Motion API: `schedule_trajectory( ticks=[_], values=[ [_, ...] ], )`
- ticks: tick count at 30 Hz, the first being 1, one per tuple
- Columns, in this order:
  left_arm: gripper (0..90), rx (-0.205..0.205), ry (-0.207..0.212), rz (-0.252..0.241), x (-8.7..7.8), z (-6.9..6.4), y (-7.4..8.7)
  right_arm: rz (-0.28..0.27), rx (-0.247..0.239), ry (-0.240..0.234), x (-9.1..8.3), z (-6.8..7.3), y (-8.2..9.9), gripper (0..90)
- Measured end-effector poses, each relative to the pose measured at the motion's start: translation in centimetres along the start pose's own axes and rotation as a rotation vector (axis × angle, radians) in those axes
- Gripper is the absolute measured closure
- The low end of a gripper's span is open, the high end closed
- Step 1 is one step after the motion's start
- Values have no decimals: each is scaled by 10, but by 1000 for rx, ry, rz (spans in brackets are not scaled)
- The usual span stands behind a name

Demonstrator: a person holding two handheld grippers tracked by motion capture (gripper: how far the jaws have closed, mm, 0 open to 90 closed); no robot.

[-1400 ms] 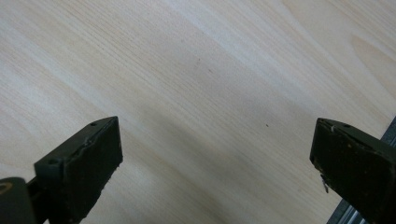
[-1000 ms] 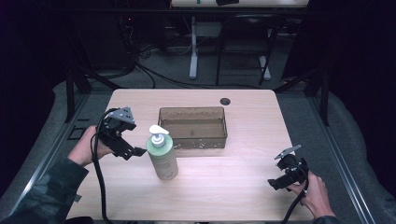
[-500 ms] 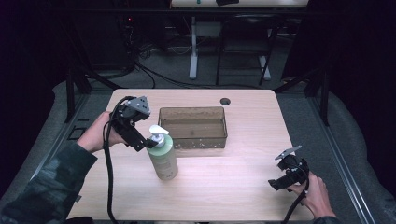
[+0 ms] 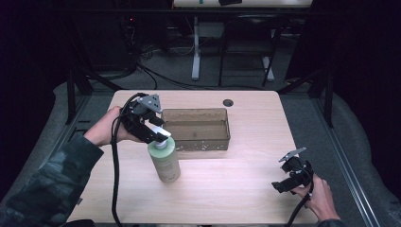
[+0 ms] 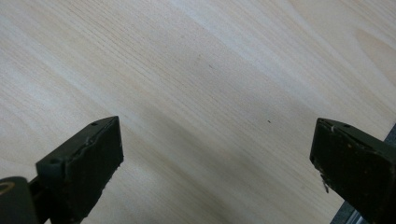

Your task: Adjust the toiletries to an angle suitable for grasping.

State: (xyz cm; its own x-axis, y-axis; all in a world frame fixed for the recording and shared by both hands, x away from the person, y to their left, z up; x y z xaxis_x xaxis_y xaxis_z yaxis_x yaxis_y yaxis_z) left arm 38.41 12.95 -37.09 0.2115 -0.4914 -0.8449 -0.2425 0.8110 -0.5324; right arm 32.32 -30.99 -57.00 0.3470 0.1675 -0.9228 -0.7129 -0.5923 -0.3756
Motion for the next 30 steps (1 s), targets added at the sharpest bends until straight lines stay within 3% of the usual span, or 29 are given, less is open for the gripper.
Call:
schedule_trajectory(
  ticks=[7,14,30],
  values=[
    [585,40,18,34,1,-3,-3,1,2,2,-1,0,0,22],
    [602,57,17,59,0,-5,-4,5,3,4,-1,1,0,22],
    [624,6,-25,101,0,-5,-9,5,9,0,0,0,1,25]
  ],
)
Point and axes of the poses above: each handheld gripper's, and its own axes: x roughly forward along the jaws, y roughly out of its underside, z roughly to its left, the point moved 4 cm from there along x, roughly forward along the jaws, and after that the axes turned 4 degrees about -x, right-handed, at the moved point
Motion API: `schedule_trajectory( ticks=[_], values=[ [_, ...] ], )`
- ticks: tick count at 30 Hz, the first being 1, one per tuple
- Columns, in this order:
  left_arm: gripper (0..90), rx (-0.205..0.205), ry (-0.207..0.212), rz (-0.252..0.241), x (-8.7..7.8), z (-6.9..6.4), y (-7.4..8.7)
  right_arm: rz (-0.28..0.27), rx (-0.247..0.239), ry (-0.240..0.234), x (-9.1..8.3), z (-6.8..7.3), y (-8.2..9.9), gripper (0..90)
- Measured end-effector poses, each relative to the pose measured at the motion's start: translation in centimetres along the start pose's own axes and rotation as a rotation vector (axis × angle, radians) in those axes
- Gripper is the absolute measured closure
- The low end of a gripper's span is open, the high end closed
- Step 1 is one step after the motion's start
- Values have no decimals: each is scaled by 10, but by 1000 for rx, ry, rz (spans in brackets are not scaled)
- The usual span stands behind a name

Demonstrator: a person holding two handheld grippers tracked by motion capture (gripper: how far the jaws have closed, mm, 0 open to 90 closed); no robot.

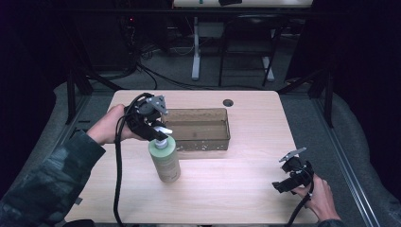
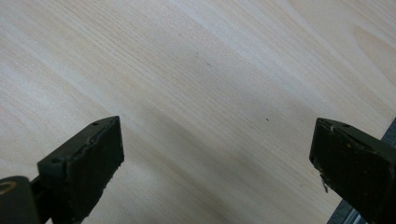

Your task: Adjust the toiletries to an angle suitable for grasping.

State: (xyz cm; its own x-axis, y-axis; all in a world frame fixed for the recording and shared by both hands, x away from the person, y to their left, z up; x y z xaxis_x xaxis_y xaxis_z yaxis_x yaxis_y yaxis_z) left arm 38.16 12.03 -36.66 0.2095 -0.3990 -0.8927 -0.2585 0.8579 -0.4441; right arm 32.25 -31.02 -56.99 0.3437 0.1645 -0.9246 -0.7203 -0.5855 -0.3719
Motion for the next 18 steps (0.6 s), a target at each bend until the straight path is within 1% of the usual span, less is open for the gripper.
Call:
schedule_trajectory(
  ticks=[3,4,5,8,12,13,15,16,18],
  values=[
    [625,-12,-8,1,1,0,-1,-1,0,1,0,0,0,26],
    [625,-21,-6,-1,1,0,-1,1,-6,8,0,-1,0,27],
    [625,-36,-18,-6,1,1,-1,-1,-2,3,0,0,0,27],
    [625,-45,-24,-6,1,2,-1,1,-1,4,0,0,0,28],
    [625,-72,-35,-4,0,5,-1,4,-8,14,0,-1,0,28],
    [625,-87,-40,-3,0,5,-1,3,-7,14,0,-1,0,29],
    [625,-93,-47,0,1,6,-1,1,-6,11,-1,-1,0,29],
    [625,-105,-54,-3,1,7,-1,1,-6,11,-1,-1,0,29],
    [625,-113,-62,4,1,9,-1,2,-9,15,-1,-1,0,29]
  ],
)
Point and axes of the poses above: each handheld gripper's, and its own axes: x roughly forward along the jaws, y roughly out of its underside, z roughly to its left, the point moved 4 cm from there along x, roughly forward along the jaws, and after that the axes turned 4 degrees about -x, right-handed, at the moved point
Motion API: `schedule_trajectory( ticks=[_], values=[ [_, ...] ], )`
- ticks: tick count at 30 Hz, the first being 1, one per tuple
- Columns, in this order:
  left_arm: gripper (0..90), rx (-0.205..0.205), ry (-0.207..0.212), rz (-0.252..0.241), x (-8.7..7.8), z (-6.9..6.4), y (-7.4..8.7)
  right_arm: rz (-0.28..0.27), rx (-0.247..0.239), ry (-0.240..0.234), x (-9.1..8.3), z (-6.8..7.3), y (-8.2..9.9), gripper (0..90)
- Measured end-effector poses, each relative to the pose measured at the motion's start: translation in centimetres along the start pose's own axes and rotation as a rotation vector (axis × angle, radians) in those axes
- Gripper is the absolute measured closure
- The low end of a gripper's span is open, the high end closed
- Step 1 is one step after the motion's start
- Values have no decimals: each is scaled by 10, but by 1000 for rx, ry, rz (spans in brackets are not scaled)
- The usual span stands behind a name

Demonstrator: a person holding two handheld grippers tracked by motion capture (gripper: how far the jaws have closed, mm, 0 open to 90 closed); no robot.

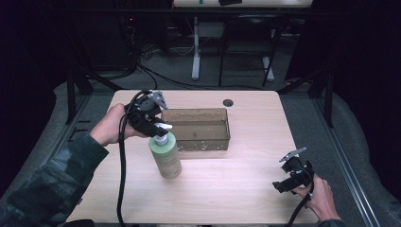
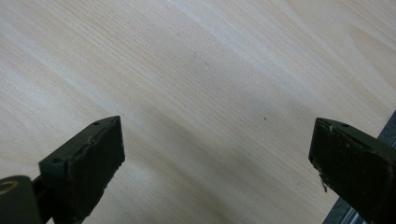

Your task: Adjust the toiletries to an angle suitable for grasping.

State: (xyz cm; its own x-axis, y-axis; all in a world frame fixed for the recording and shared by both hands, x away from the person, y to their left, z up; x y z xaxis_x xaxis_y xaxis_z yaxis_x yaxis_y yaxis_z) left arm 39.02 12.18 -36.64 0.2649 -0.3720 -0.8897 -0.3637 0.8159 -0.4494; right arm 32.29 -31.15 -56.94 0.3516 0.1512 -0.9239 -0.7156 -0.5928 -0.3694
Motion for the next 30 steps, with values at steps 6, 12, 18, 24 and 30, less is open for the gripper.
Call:
schedule_trajectory(
  ticks=[6,12,18,24,30],
  values=[
    [624,-28,-9,8,1,5,-1,-1,5,-2,-1,0,0,29],
    [615,-34,-7,-12,1,6,1,-3,1,-3,-1,0,0,29],
    [570,-45,1,-22,2,7,5,-6,5,-8,-1,1,0,29],
    [574,-52,12,-26,7,9,7,-8,5,-8,0,1,0,29],
    [623,-50,11,-36,8,8,6,-3,3,-1,-1,0,0,29]
  ],
)
Point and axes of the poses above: each handheld gripper's, and its own axes: x roughly forward along the jaws, y roughly out of its underside, z roughly to its left, the point moved 4 cm from there along x, roughly forward along the jaws, and after that the axes turned 4 degrees about -x, right-handed, at the moved point
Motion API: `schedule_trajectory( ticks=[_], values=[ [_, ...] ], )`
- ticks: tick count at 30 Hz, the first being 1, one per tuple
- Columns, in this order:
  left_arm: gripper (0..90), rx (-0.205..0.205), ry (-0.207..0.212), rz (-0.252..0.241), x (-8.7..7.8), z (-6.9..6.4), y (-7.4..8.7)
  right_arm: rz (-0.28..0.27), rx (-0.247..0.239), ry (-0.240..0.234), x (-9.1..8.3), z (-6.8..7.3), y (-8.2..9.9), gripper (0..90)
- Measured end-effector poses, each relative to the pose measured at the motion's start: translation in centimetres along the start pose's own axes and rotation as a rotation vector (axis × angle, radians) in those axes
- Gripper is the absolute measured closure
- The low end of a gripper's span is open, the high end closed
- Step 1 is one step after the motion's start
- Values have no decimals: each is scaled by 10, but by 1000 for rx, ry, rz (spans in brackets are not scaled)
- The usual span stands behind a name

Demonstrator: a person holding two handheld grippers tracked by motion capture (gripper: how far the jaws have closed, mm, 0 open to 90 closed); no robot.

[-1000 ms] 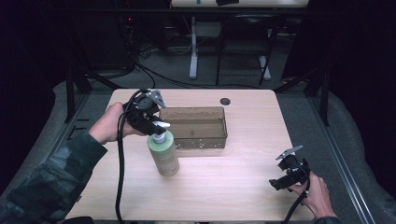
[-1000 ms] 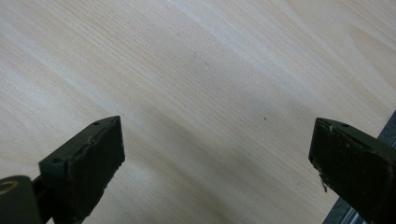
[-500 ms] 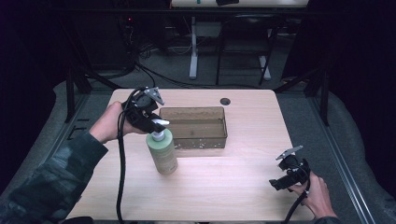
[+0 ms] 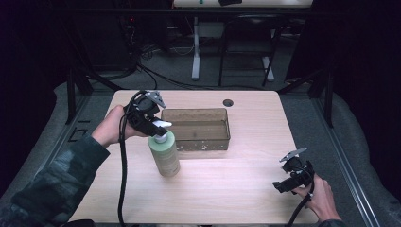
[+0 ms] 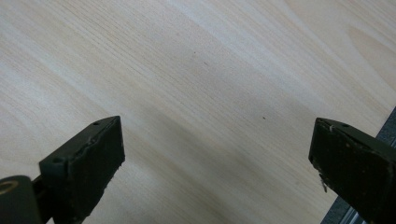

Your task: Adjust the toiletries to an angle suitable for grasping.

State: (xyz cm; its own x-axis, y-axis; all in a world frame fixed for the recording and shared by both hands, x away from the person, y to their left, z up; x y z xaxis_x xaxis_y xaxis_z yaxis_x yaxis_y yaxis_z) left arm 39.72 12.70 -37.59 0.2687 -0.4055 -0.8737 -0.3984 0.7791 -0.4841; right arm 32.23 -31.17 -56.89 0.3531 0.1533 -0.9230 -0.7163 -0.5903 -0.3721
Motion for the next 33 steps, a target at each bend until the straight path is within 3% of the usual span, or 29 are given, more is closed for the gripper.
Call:
schedule_trajectory(
  ticks=[12,33],
  values=[
    [628,-3,-20,-3,0,-1,-3,-1,1,3,-1,0,0,29],
    [629,6,-34,-6,-14,0,-14,-3,-2,4,-1,-1,0,33]
  ],
)
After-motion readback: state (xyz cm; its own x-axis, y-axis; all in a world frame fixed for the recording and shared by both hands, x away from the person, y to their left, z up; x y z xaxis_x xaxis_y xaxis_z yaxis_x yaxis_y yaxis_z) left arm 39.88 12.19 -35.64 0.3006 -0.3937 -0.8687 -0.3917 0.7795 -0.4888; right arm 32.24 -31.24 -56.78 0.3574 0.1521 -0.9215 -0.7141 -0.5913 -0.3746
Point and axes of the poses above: each handheld gripper's, and its own axes: x roughly forward along the jaws, y roughly out of its underside, z roughly to its left, the point moved 4 cm from there along x, roughly forward along the jaws, and after that the axes turned 4 degrees about -x, right-handed, at the moved point
